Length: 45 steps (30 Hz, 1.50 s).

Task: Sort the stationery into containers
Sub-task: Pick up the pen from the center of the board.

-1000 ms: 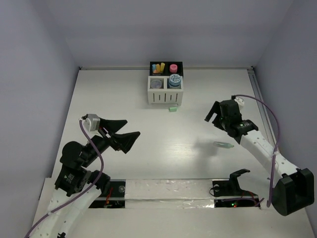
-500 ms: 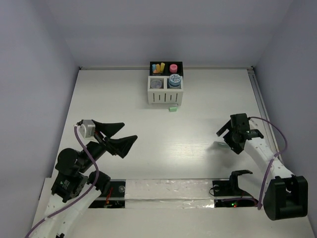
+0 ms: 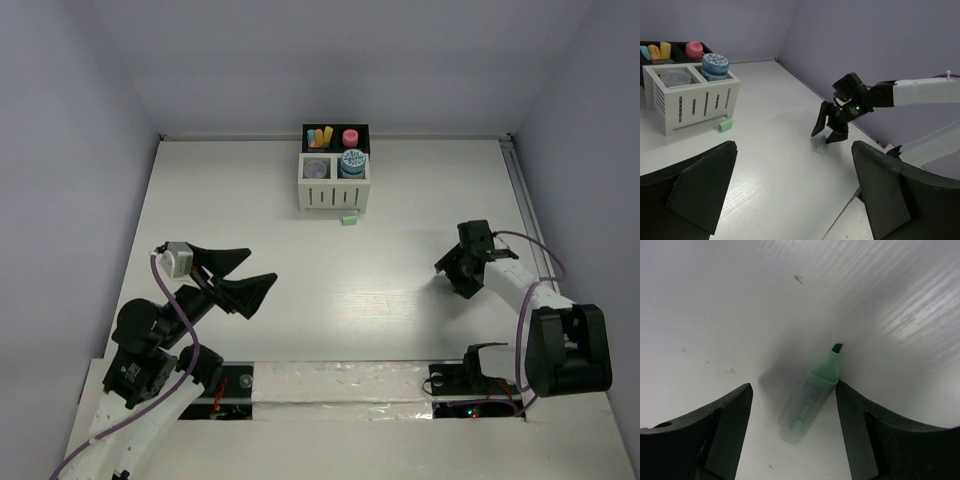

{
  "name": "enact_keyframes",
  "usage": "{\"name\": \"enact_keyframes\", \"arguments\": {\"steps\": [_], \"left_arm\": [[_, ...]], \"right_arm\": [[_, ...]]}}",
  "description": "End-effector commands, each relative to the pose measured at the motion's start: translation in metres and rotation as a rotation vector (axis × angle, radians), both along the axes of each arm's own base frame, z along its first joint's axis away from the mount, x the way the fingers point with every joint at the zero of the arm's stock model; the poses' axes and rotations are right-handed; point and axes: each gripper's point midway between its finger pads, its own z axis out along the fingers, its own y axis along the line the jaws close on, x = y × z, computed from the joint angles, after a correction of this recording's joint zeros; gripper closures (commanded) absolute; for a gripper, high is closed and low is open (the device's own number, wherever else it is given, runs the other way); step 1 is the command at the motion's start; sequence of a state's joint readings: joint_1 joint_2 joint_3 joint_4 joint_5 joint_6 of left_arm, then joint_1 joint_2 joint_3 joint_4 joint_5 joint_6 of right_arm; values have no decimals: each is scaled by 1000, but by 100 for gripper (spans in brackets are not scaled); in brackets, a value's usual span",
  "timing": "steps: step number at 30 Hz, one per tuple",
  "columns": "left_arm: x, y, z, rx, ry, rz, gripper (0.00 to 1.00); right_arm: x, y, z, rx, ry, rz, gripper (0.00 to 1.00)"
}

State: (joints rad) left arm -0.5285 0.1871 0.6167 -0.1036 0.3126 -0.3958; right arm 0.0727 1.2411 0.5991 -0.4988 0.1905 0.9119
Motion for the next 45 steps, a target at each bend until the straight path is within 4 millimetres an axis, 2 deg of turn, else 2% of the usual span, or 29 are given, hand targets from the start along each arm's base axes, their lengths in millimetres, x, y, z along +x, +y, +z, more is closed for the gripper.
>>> {"name": "enact_keyframes", "arguments": {"steps": [1,3,4,9,12,13,16,18,20,23,28,31,33,36,41,45], "left_arm": [[-3,2,17,-23,-52,1,1],[-1,1,15,-24,-42,-1,1],[-1,-1,14,-26,-36,-6,1],[6,-16,4,-26,25,-61,1],[8,-23,-2,-45,61,-93,1],[8,-24,-4,-52,67,-101,1],[9,-26,-7,-73,82,-104,1],[11,-25,-6,-85,83,-96,1],[13,-26,-6,-84,85,-95,1],[14,-28,-7,-79,93,-98,1],[11,-27,-2,-93,73,-103,1],[6,-24,4,-106,48,-106,1],[2,-22,5,-108,35,-108,1],[-1,-18,7,-108,21,-102,1],[-4,-17,7,-113,14,-104,1],[-3,-16,4,-116,26,-97,1]], "right_arm": [[22,5,-3,21,-43,24,35],[23,6,-7,18,-37,38,38],[25,7,-10,23,-37,54,45],[29,15,-17,48,-21,107,59],[23,18,-24,52,15,149,61],[17,19,-27,57,31,174,50],[14,20,-20,47,9,221,27],[12,20,-11,36,-9,258,18],[13,18,-2,19,-16,281,17],[4,12,3,-25,32,329,15],[-2,13,13,-31,86,427,12],[-3,12,8,-31,132,435,11],[-9,15,-5,-3,201,443,11],[-14,17,-18,20,283,456,13],[-14,9,-23,-27,364,434,42],[-12,6,-22,-53,396,429,53]]}}
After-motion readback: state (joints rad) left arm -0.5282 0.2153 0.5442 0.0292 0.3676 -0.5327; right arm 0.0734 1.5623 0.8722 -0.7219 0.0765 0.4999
